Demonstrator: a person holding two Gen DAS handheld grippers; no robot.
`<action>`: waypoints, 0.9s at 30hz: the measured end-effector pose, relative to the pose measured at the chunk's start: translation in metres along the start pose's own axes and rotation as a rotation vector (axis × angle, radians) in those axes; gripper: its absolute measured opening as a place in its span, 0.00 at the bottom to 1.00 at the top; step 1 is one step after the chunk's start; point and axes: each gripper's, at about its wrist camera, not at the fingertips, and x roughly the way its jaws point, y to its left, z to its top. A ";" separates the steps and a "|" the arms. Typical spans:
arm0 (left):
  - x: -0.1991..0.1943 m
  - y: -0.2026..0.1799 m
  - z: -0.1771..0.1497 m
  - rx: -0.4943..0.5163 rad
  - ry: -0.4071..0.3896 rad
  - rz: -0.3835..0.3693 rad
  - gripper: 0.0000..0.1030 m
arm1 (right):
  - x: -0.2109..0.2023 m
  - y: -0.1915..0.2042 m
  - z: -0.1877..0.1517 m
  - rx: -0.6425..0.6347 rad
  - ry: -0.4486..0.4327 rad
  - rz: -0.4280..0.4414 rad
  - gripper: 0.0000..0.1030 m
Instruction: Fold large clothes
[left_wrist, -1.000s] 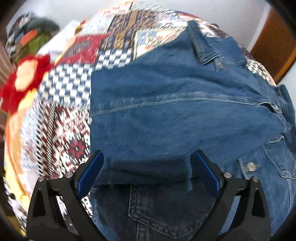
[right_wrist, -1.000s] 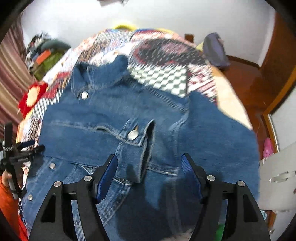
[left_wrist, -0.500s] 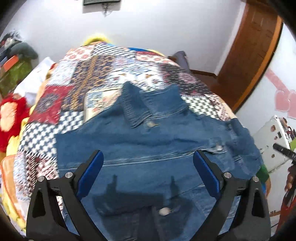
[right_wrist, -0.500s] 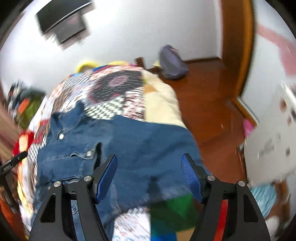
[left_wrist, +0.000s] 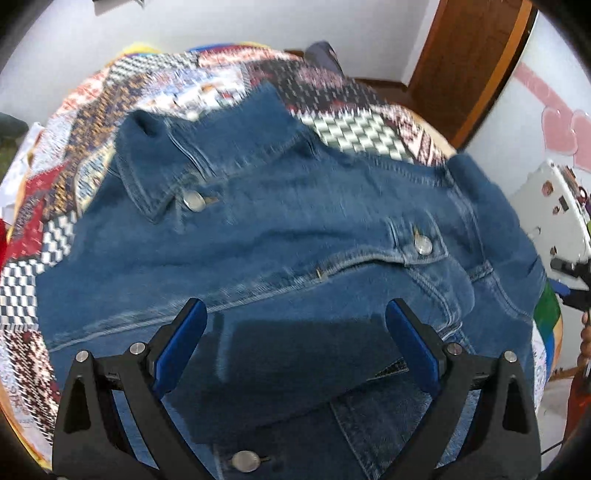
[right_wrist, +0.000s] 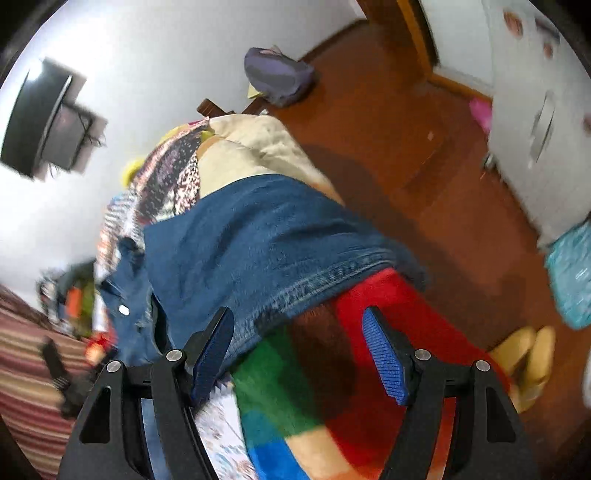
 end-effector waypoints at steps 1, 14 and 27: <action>0.003 -0.001 -0.002 0.002 0.008 -0.004 0.95 | 0.005 -0.003 0.002 0.024 0.010 0.021 0.68; -0.013 0.011 -0.012 -0.047 -0.034 0.014 0.95 | 0.051 0.021 0.030 0.002 -0.036 -0.022 0.42; -0.075 0.024 -0.031 -0.045 -0.169 0.010 0.95 | -0.030 0.161 0.007 -0.358 -0.328 0.010 0.10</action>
